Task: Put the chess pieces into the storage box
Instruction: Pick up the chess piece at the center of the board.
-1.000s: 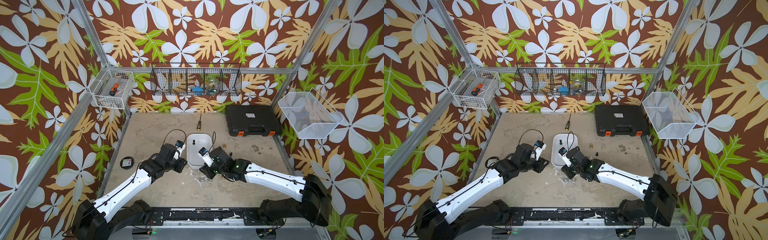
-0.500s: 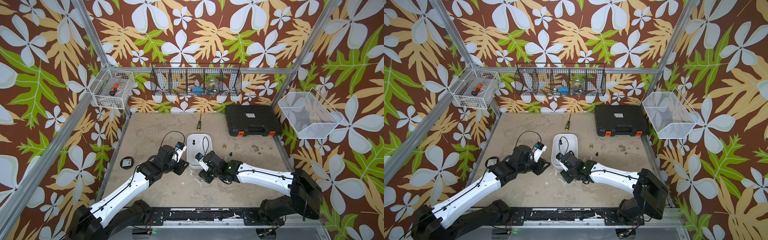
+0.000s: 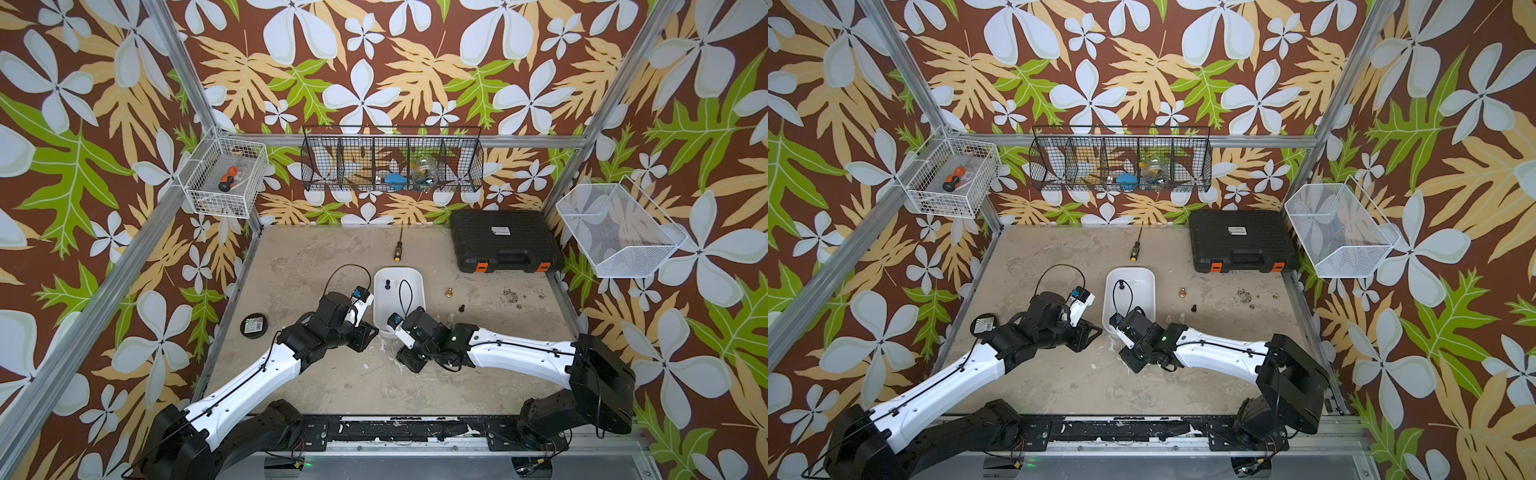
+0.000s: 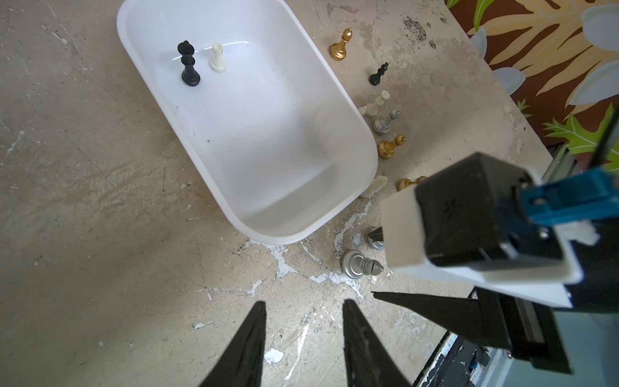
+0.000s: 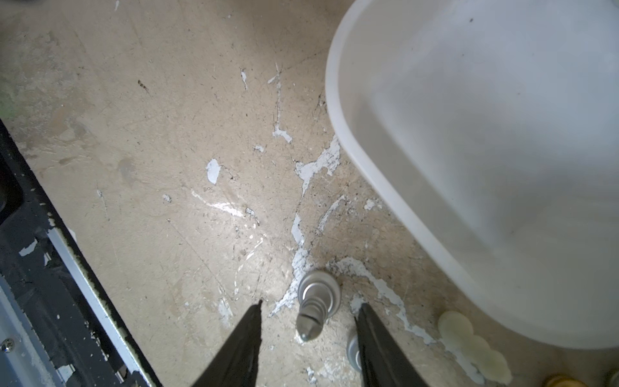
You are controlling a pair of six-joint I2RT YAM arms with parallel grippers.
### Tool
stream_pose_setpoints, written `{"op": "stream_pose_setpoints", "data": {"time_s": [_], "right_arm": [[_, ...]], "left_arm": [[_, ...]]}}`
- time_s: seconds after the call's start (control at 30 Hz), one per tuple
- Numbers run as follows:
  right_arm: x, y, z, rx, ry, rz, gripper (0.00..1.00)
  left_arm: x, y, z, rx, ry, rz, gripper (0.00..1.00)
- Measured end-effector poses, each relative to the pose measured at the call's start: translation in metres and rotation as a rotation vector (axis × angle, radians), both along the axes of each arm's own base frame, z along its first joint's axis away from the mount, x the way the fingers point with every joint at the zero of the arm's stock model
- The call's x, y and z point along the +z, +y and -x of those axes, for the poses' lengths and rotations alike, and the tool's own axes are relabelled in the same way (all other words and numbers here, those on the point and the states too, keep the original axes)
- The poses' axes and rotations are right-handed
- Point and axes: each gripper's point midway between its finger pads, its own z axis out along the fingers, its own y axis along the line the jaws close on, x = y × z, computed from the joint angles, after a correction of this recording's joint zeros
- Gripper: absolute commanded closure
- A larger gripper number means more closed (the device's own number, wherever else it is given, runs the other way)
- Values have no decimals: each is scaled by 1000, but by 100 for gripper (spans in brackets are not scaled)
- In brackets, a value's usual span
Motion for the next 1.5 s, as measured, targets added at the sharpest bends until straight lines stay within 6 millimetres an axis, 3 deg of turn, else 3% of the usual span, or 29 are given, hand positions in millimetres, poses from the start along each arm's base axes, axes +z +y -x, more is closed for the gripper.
{"op": "stream_pose_setpoints", "data": {"time_s": [0.23,0.4,0.8,0.93,1.13,1.27,1.4,1.5], "right_arm": [[-16,-4,3,7,17,34,56],[-16,-2,1,10,8,26,61],[-20,2,-1,22,-3,20,84],[-17,2,-1,23,-9,12,92],[3,4,-7,14,-33,-27,94],[38,4,-30,-37,-65,-120,95],[75,-2,-74,-140,-98,-220,95],[92,3,-112,-202,-160,-219,95]], "left_arm": [[-3,0,-1,3,7,-8,59],[-5,0,-1,3,13,-13,59],[-9,2,-3,14,17,-28,59],[-10,2,-4,17,18,-32,59],[-5,3,-4,20,3,-24,57],[6,3,-5,24,-28,-7,56],[17,5,-10,44,-73,4,53],[20,6,-15,65,-87,4,53]]}}
